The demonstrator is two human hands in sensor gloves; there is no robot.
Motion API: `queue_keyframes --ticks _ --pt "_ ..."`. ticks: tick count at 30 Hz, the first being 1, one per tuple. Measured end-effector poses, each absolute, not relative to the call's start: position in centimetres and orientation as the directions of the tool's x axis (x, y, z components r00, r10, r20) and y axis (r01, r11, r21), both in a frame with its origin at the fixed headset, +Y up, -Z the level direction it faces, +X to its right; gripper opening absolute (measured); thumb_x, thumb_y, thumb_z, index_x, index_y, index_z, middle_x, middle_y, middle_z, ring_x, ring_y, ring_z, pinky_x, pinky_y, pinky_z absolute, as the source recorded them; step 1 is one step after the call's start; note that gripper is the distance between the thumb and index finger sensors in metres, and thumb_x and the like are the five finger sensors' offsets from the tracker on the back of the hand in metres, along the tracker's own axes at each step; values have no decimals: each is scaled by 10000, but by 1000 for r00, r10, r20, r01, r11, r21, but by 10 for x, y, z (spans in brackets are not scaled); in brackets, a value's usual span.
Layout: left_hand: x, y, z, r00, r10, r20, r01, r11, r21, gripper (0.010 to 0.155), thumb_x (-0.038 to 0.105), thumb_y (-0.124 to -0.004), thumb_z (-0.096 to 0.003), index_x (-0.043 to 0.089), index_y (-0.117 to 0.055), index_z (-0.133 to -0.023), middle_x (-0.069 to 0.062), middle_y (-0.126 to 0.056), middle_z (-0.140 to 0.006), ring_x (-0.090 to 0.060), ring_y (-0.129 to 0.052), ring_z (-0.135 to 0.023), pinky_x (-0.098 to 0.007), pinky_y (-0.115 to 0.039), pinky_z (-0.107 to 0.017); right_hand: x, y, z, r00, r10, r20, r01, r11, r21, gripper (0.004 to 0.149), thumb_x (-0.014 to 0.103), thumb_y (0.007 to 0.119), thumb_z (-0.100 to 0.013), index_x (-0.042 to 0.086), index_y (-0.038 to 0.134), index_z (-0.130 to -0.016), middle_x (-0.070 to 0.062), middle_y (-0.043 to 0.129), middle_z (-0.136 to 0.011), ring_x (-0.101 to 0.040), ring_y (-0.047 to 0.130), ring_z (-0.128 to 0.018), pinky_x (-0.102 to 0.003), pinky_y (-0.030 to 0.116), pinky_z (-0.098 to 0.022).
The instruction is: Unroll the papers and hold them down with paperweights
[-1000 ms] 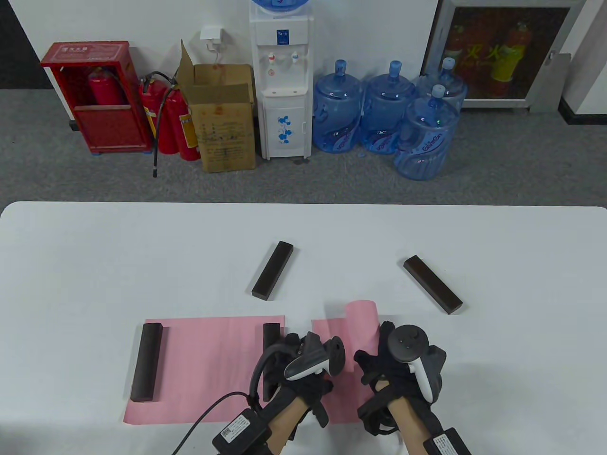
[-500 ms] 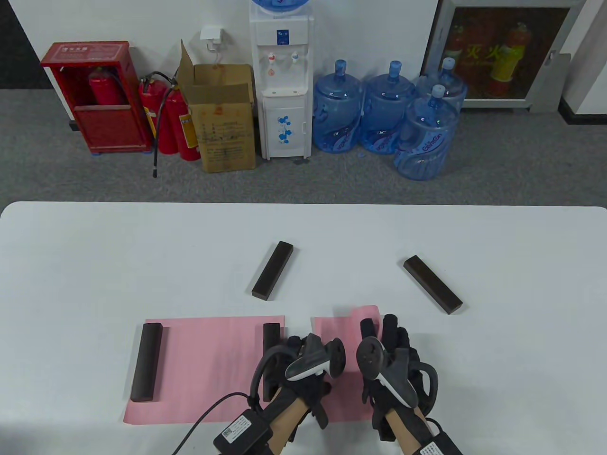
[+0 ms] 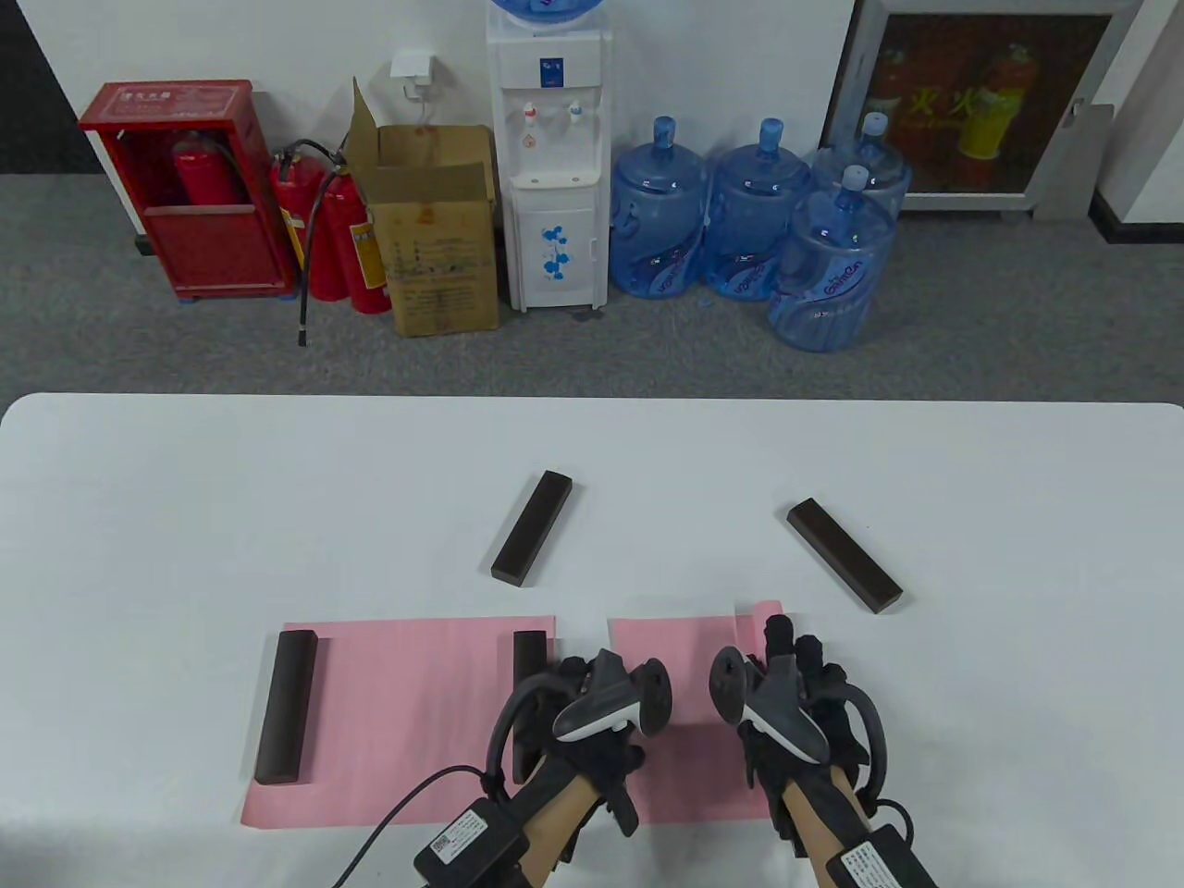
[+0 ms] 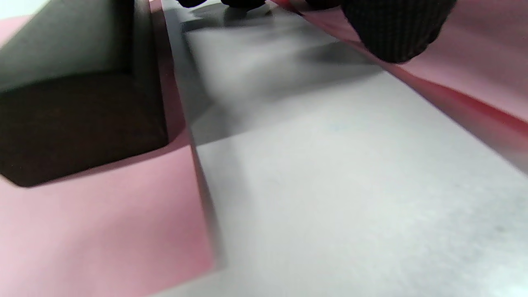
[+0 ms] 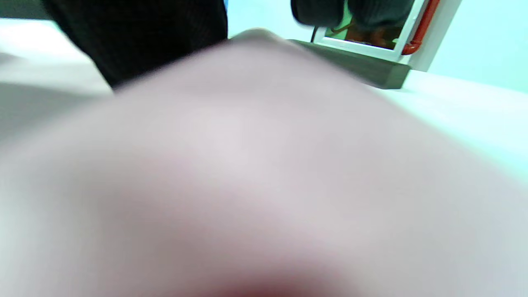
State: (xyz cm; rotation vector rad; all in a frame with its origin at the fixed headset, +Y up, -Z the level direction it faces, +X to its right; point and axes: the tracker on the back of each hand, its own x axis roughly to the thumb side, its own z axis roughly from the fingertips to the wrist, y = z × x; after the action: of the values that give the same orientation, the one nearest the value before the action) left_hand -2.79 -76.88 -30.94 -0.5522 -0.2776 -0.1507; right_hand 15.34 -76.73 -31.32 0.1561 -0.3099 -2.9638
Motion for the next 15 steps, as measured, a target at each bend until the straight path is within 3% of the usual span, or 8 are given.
queue_keyframes --ticks 3,6,9,15 --pt "-28 -769 -309 952 -64 300 213 842 -497 718 537 -712 -499 456 -342 -1109 -70 -302 -1254 -453 -330 -1147 -655 -298 -803 156 -769 -315 -980 -175 -95 150 -961 232 703 350 878 -416 275 574 -1046 -119 152 -1110 -409 664 -941 -572 612 -674" --pt "-29 -769 -309 951 -64 301 214 842 -496 723 537 -708 -499 453 -335 -1113 -71 -300 -1254 -452 -332 -1147 -655 -296 -802 157 -771 -314 -970 -227 -90 197 -946 259 702 338 849 -432 337 521 -1053 -126 172 -1107 -396 750 -881 -557 671 -631" --pt "-29 -769 -309 951 -63 303 214 841 -496 722 536 -708 -499 453 -336 -1112 -72 -295 -1254 -453 -330 -1147 -655 -295 -803 160 -773 -313 -955 -285 -83 252 -927 280 580 325 782 -456 388 617 -1008 -118 197 -1106 -388 780 -856 -545 696 -603" --pt "-29 -770 -310 950 -62 305 214 841 -496 723 536 -707 -499 455 -333 -1113 -71 -293 -1254 -453 -328 -1147 -653 -292 -804 184 -768 -317 -946 -295 -135 246 -923 296 561 441 769 -433 335 713 -982 -105 248 -1120 -401 754 -889 -555 680 -619"
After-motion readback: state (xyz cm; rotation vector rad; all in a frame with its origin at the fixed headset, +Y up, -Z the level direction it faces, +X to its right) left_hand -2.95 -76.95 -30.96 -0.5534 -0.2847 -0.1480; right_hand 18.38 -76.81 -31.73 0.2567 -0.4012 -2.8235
